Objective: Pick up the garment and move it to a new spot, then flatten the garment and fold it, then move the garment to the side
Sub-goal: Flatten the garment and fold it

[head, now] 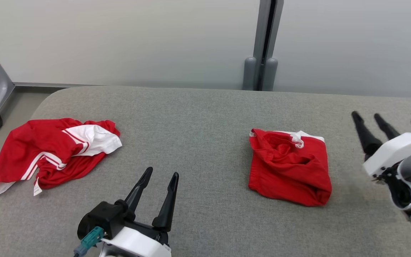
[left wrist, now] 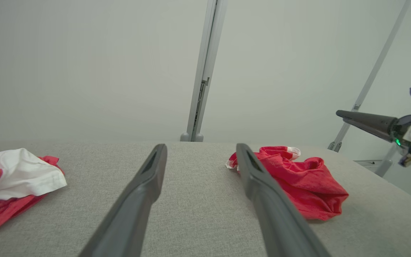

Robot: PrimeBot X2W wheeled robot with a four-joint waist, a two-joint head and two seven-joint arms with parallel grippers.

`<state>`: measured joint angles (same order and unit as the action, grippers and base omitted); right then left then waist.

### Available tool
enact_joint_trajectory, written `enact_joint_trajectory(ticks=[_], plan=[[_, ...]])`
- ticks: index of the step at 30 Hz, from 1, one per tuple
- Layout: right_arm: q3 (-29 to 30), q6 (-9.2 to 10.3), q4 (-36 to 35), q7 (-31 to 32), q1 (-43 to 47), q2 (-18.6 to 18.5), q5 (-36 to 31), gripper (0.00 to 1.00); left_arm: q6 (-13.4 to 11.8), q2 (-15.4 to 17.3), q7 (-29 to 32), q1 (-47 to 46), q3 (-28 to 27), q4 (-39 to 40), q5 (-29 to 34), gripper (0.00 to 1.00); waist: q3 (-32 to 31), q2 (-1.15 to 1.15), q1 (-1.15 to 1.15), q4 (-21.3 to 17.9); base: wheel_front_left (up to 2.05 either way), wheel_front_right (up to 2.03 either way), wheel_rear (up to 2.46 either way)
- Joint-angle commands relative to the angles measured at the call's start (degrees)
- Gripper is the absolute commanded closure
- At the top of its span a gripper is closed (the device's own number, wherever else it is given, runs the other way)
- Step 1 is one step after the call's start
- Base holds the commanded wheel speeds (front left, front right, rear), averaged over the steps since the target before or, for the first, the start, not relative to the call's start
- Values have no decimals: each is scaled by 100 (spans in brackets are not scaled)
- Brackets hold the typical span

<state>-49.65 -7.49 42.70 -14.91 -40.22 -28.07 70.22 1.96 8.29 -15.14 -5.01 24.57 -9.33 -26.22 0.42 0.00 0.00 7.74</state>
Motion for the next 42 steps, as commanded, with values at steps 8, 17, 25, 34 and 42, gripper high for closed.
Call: enact_joint_trajectory(ticks=[8,17,25,34,42], plan=[[1670,-1,-66,-33,796,283,-1302,0,21,39,0,30,-120,48,120,0,22,0,0,-152,0,0,0],[1495,-1,381,480,590,571,-1342,100,87,2,0,-106,-55,-19,194,0,148,0,0,114,0,0,0],[1204,-1,837,1794,182,662,-953,100,110,-27,1,-161,-88,-72,212,0,269,0,0,388,0,0,0],[740,-1,393,2480,417,861,-489,100,125,-75,1,-119,-158,-130,217,0,254,0,0,522,0,0,0],[-5,-1,-871,2349,918,1022,-342,100,134,-100,1,-68,-168,-204,246,0,198,0,0,367,0,0,0]])
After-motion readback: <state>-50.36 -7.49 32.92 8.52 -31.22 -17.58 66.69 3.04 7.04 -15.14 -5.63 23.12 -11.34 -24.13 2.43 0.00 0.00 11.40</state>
